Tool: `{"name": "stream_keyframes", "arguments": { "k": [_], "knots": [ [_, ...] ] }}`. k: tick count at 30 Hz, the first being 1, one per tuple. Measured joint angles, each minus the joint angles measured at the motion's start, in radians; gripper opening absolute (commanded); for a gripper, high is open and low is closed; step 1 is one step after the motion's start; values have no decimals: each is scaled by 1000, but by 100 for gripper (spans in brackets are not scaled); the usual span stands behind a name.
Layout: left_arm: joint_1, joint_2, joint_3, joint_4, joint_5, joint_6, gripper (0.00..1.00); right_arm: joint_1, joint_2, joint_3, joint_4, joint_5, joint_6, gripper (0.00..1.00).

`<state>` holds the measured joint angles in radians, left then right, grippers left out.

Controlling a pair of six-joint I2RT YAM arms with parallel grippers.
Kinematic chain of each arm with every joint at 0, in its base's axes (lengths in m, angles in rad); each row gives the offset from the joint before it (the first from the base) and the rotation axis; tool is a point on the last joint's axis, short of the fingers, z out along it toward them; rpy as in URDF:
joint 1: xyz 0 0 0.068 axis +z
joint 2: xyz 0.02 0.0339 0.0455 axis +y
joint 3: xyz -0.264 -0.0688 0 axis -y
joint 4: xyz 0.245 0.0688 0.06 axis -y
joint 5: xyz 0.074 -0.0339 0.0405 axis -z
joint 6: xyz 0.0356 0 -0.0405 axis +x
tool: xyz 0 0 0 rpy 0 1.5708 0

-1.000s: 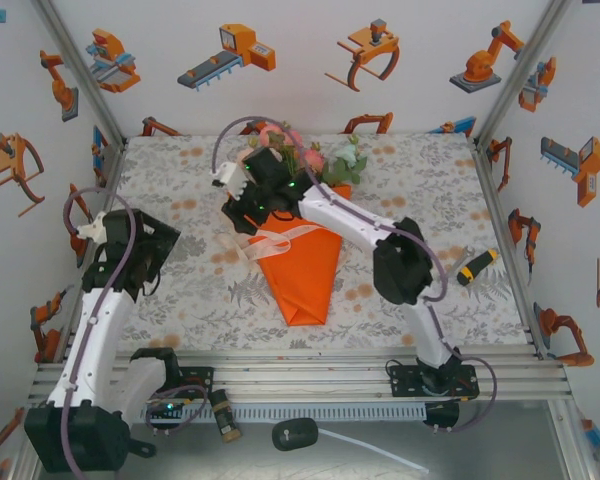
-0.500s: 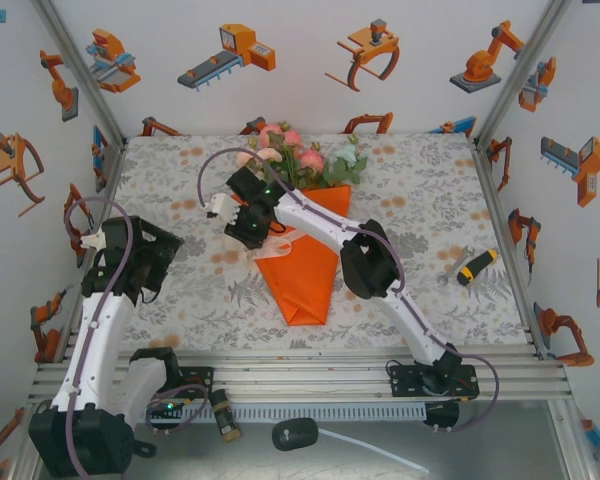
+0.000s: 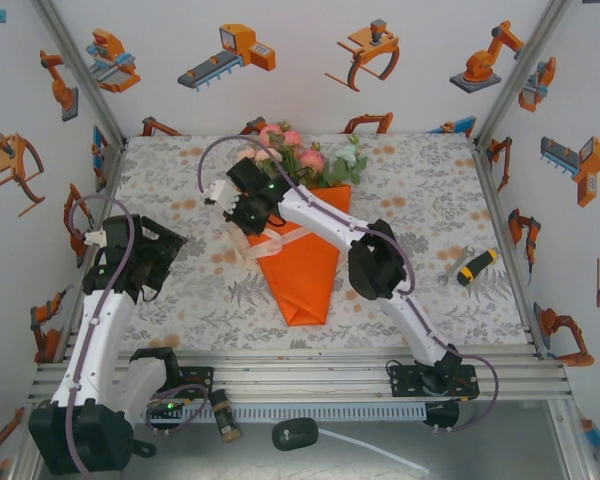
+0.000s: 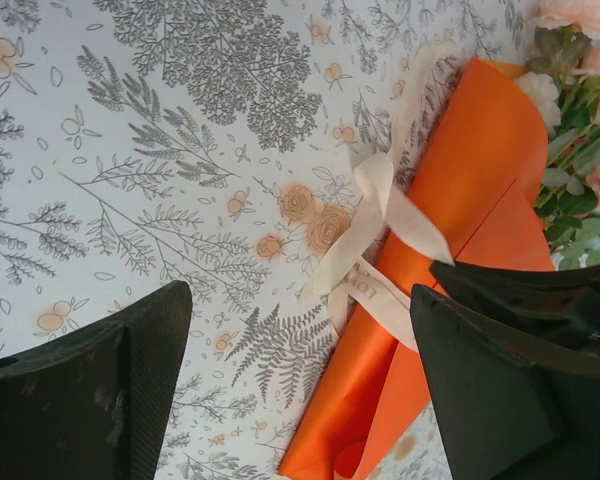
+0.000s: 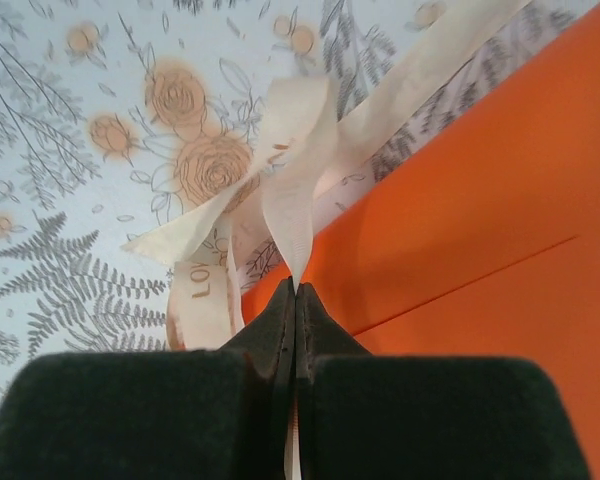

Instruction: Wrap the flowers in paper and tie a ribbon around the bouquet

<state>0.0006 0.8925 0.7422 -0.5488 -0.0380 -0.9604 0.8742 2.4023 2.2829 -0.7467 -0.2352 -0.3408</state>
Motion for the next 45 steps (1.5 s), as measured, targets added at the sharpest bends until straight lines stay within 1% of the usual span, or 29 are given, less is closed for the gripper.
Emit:
{"name": "stream_keyframes", "arguments": {
  "k": [4, 7, 12, 15, 19, 21, 23, 24, 26, 28, 30, 32, 34, 36, 38, 41, 45],
  "knots": [
    [-13, 30, 0, 45, 37, 37, 83, 0, -89, -51, 73, 56, 75, 0],
    [-55, 69, 0, 75, 50, 66, 83, -5, -169, -117, 144, 119, 150, 0],
    [-151, 159, 15, 108, 54, 119, 81, -36, -317, -296, 284, 218, 310, 0],
    [-189, 202, 19, 143, 61, 157, 78, -76, -402, -427, 365, 302, 419, 0],
    [-231, 254, 21, 199, 84, 212, 76, -161, -460, -540, 422, 394, 581, 8],
    [-256, 281, 27, 224, 99, 241, 75, -210, -472, -591, 433, 414, 657, 12],
    [-290, 311, 39, 251, 117, 278, 75, -262, -480, -655, 443, 432, 729, 14],
    [-307, 326, 47, 262, 126, 298, 75, -281, -480, -681, 444, 431, 752, 17],
    [-348, 363, 71, 286, 147, 344, 74, -315, -480, -734, 445, 399, 792, 29],
    [-394, 410, 111, 303, 170, 399, 74, -336, -480, -760, 439, 330, 799, 41],
    [-441, 465, 168, 312, 190, 462, 73, -344, -481, -764, 439, 274, 792, 49],
    [-491, 527, 243, 318, 199, 537, 73, -350, -498, -778, 446, 237, 782, 51],
    [-536, 588, 322, 323, 200, 614, 73, -367, -530, -808, 452, 204, 776, 50],
    [-571, 650, 402, 322, 198, 686, 72, -406, -566, -841, 473, 156, 762, 51],
    [-600, 711, 473, 326, 190, 744, 72, -461, -582, -859, 511, 82, 708, 51],
    [-612, 743, 496, 340, 179, 773, 72, -506, -558, -844, 533, -16, 571, 53],
    [-597, 709, 465, 360, 111, 752, 74, -470, -464, -761, 526, -145, 414, 51]
  ]
}}
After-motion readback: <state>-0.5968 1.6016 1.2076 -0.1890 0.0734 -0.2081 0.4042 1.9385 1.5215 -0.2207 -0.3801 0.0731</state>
